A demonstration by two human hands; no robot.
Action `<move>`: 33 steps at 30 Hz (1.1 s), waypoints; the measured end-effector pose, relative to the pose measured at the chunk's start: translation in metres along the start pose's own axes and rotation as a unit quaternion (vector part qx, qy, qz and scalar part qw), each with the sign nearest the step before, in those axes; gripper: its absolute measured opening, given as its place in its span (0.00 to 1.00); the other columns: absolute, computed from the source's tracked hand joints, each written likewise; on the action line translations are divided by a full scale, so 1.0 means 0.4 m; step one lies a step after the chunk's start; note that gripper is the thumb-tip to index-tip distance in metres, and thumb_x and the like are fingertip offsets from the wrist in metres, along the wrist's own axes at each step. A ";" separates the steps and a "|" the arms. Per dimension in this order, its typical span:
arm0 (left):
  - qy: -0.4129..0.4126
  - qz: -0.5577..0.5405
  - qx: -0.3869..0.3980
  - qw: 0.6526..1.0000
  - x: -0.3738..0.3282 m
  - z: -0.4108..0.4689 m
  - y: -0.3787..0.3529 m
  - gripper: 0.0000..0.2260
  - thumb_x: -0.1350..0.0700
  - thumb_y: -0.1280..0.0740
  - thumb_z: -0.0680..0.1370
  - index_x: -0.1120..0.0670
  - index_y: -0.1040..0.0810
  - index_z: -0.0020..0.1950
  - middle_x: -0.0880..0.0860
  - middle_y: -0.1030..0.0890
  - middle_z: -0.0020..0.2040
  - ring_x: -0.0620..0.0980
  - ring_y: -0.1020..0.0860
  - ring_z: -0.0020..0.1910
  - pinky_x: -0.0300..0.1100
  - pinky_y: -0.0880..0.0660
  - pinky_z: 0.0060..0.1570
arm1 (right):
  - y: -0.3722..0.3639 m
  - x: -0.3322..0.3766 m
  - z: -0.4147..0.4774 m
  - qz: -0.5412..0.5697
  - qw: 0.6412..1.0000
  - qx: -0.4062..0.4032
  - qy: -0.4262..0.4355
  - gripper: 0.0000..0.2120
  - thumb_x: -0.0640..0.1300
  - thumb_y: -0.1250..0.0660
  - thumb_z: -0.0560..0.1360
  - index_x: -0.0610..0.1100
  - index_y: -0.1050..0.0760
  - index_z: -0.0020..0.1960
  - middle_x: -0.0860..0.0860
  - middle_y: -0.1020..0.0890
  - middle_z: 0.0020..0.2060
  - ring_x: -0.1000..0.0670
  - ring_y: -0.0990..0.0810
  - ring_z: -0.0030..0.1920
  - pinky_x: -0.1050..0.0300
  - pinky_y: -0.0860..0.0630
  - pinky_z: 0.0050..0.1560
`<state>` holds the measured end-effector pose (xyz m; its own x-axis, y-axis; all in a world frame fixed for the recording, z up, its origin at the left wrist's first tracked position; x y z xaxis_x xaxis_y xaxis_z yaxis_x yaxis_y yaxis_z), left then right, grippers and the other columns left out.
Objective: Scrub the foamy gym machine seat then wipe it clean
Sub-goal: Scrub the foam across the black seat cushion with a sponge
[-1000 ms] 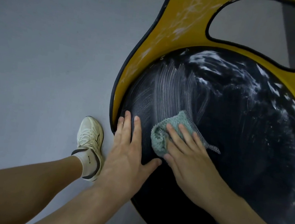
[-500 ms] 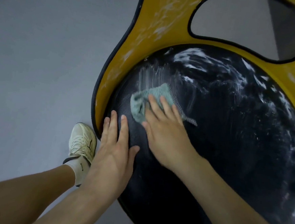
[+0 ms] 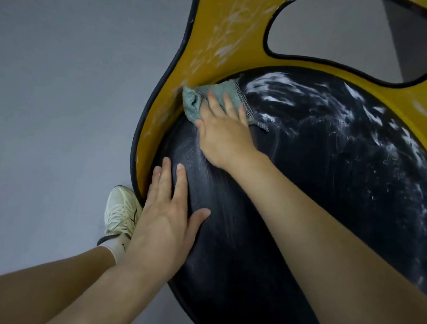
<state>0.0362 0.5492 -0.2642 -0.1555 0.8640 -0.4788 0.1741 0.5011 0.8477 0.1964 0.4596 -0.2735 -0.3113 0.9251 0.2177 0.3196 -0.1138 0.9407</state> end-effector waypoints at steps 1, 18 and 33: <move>-0.002 -0.003 0.004 1.000 0.000 0.007 0.004 0.40 0.39 0.41 0.81 0.53 0.62 0.82 0.54 0.65 0.82 0.50 0.64 0.80 0.40 0.63 0.75 | -0.008 0.005 -0.041 -0.003 1.000 -0.001 0.017 0.26 0.50 0.55 0.87 0.46 0.51 0.83 0.51 0.56 0.83 0.45 0.61 0.82 0.40 0.60 0.80; -0.018 0.034 0.031 0.999 -0.007 0.041 0.015 0.40 0.38 0.42 0.81 0.52 0.63 0.82 0.53 0.68 0.81 0.50 0.67 0.79 0.41 0.65 0.75 | 0.039 -0.219 -0.161 0.018 0.998 -0.014 -0.065 0.26 0.50 0.54 0.87 0.46 0.50 0.83 0.51 0.51 0.82 0.45 0.56 0.82 0.45 0.59 0.81; -0.025 0.049 0.062 0.997 -0.018 0.054 0.022 0.44 0.36 0.38 0.80 0.52 0.63 0.82 0.53 0.67 0.81 0.50 0.66 0.80 0.44 0.62 0.78 | -0.033 -0.100 -0.290 -0.009 0.999 0.035 0.039 0.28 0.53 0.56 0.86 0.48 0.56 0.83 0.54 0.60 0.82 0.50 0.64 0.81 0.46 0.63 0.80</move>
<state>0.0598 0.5485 -0.2580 -0.0841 0.9088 -0.4086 0.3062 0.4138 0.8573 0.1007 0.3821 -0.2646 -0.3852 0.8954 0.2233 0.3750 -0.0693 0.9244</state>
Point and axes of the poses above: each hand's wrist, its own z-axis towards the middle knuckle, its own y-axis out of the back of the hand, x = y × z, the point moved 4 cm from there along z, towards the middle knuckle
